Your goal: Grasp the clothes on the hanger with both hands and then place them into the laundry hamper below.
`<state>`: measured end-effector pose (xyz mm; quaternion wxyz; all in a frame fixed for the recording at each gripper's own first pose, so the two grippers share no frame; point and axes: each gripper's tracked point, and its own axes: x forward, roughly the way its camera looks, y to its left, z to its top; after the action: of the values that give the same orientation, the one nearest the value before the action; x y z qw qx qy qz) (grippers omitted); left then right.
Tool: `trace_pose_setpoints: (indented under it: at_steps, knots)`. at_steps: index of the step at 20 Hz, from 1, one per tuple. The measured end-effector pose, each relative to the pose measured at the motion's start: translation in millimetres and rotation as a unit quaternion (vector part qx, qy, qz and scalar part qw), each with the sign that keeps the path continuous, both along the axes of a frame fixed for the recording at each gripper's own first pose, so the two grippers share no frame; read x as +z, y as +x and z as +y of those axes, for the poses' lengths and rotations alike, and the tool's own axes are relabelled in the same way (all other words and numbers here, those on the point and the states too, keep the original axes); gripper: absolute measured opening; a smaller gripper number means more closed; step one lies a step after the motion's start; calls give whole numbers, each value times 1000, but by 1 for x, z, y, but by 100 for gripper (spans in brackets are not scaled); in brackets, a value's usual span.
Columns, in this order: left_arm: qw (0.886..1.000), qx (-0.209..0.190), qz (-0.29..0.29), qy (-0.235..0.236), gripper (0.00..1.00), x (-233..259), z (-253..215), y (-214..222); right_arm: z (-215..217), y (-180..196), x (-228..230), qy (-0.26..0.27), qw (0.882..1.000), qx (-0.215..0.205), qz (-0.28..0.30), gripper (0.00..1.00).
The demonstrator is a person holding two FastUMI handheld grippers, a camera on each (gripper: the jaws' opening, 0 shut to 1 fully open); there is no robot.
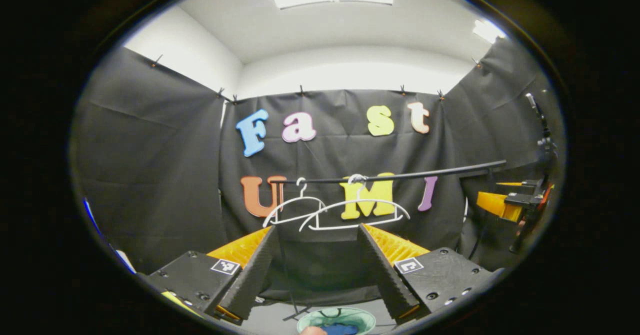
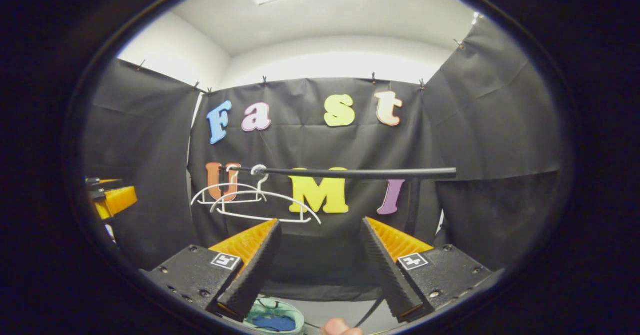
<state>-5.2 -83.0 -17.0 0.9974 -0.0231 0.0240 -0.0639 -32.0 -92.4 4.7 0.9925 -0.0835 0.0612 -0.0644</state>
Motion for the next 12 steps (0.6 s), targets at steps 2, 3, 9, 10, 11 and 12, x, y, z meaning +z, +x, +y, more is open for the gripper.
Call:
trace_pose_setpoints:
  at_steps: [2, 3, 9, 10, 11, 12]
  knots:
    - [1000, 2, -8, -18, 100, 6, -12, -12, -14, -7, 5, 6, 1000, 3, -3, 100]
    - [1000, 0, -14, -20, 100, 12, -16, -18, -16, -8, 9, 13, 1000, 5, -10, 100]
    - [1000, 6, -20, 7, 100, 23, -28, -24, -13, -6, 22, 22, 999, 22, -35, 100]
    - [1000, 4, -20, 7, 100, 24, -29, -24, -10, -5, 23, 19, 999, 26, -37, 99]
    - [1000, 6, -23, 9, 100, 27, -27, -23, -8, -4, 23, 14, 999, 28, -40, 100]
    - [999, 10, -29, 12, 100, 31, -24, -22, -6, -4, 26, 10, 999, 28, -44, 100]
